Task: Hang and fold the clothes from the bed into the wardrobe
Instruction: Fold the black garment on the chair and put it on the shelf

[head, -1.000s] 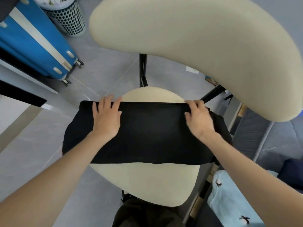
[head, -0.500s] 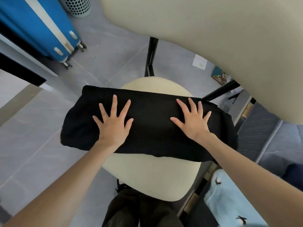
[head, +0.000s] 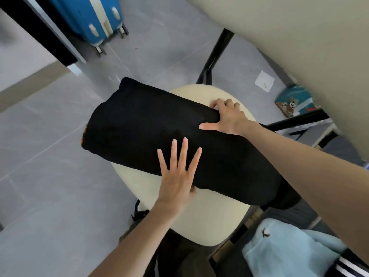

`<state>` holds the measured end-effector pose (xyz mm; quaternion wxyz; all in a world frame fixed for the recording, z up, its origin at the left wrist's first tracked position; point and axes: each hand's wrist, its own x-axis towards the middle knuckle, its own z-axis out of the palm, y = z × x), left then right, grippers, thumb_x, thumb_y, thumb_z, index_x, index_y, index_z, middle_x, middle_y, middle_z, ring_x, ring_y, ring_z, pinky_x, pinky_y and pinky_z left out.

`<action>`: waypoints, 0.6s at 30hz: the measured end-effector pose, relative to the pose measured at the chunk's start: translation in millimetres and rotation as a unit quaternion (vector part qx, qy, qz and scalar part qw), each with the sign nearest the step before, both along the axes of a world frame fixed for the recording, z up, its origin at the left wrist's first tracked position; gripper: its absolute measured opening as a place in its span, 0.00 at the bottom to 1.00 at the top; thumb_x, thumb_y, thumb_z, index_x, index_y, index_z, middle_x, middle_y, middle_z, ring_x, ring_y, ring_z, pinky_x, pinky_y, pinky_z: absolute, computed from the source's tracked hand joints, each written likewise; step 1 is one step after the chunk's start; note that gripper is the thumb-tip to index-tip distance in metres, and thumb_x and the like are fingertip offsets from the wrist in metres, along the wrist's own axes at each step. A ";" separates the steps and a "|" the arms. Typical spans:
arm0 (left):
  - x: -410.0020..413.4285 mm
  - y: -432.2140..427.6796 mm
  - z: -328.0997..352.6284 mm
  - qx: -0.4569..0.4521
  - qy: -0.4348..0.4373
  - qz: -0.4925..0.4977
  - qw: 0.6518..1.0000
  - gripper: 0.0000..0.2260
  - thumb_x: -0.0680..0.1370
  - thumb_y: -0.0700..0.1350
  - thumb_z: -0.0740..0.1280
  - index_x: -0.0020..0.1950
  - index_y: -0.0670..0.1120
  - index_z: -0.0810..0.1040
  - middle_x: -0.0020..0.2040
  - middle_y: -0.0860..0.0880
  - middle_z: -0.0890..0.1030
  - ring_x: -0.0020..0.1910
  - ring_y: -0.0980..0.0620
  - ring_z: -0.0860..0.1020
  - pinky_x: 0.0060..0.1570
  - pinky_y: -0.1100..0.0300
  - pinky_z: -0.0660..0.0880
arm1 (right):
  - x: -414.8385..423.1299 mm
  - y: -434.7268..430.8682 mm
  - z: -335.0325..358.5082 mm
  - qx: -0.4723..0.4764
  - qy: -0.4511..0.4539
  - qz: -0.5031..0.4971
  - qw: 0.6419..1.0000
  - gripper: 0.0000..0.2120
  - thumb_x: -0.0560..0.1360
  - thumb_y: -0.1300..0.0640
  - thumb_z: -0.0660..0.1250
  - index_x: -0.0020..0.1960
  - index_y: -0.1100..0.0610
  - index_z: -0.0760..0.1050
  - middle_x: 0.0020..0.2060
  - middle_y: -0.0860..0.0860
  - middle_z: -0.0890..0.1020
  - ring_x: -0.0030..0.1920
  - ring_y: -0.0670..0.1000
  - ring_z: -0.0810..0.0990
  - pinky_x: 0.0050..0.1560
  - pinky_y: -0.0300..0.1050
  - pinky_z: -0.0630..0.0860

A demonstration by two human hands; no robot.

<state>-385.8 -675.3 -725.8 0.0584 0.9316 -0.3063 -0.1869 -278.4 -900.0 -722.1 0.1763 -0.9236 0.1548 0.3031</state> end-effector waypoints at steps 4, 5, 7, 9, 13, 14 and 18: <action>-4.6 -8.1 -7.0 0.008 0.005 0.034 0.999 0.52 0.65 0.65 0.74 0.79 0.51 0.47 0.79 0.39 0.46 0.76 0.34 0.44 0.67 0.30 0.34 | 1.5 -1.2 -4.8 0.013 0.045 0.010 0.999 0.39 0.63 0.24 0.63 0.63 0.49 0.72 0.58 0.50 0.78 0.60 0.56 0.75 0.65 0.61 0.67; -5.3 -9.3 -8.5 0.012 0.007 0.038 0.999 0.53 0.64 0.68 0.72 0.79 0.51 0.48 0.79 0.39 0.47 0.76 0.34 0.45 0.67 0.30 0.34 | 1.3 -2.1 -4.5 0.036 0.052 0.002 0.998 0.38 0.63 0.24 0.64 0.64 0.48 0.73 0.58 0.49 0.79 0.60 0.55 0.75 0.65 0.58 0.69; -7.6 -11.0 -10.5 0.021 0.015 0.043 0.999 0.53 0.63 0.68 0.72 0.79 0.51 0.49 0.79 0.39 0.48 0.76 0.32 0.47 0.66 0.28 0.35 | 0.5 -3.9 -2.4 0.064 0.066 -0.014 0.996 0.37 0.63 0.26 0.66 0.64 0.48 0.74 0.56 0.49 0.80 0.58 0.54 0.77 0.61 0.52 0.73; -9.1 -12.4 -11.6 0.036 0.014 0.048 0.998 0.52 0.65 0.60 0.76 0.79 0.51 0.48 0.79 0.39 0.47 0.76 0.31 0.46 0.66 0.27 0.36 | -1.2 -3.9 0.4 0.073 0.081 -0.019 0.994 0.38 0.64 0.26 0.66 0.65 0.48 0.73 0.55 0.48 0.80 0.57 0.54 0.77 0.59 0.50 0.74; -8.8 -9.4 -3.8 0.055 0.026 0.040 0.997 0.44 0.71 0.51 0.73 0.79 0.55 0.48 0.79 0.40 0.48 0.75 0.31 0.47 0.63 0.25 0.35 | -19.1 -0.3 9.5 0.115 0.063 -0.037 0.991 0.30 0.69 0.29 0.65 0.64 0.46 0.74 0.52 0.44 0.79 0.54 0.50 0.77 0.54 0.44 0.73; -8.5 -6.3 0.2 0.051 0.034 0.032 0.998 0.42 0.73 0.52 0.71 0.78 0.57 0.47 0.79 0.42 0.47 0.76 0.31 0.47 0.63 0.25 0.36 | -26.5 0.9 13.9 0.126 0.046 -0.052 0.990 0.24 0.71 0.31 0.65 0.60 0.44 0.75 0.48 0.42 0.79 0.50 0.47 0.77 0.49 0.40 0.72; -7.2 20.9 24.4 -0.026 0.061 0.011 0.998 0.42 0.77 0.48 0.65 0.74 0.64 0.34 0.80 0.51 0.45 0.78 0.39 0.44 0.69 0.32 0.39 | -55.8 4.6 46.8 0.196 -0.008 -0.179 0.964 0.16 0.67 0.32 0.69 0.45 0.43 0.78 0.40 0.40 0.83 0.41 0.44 0.82 0.43 0.37 0.77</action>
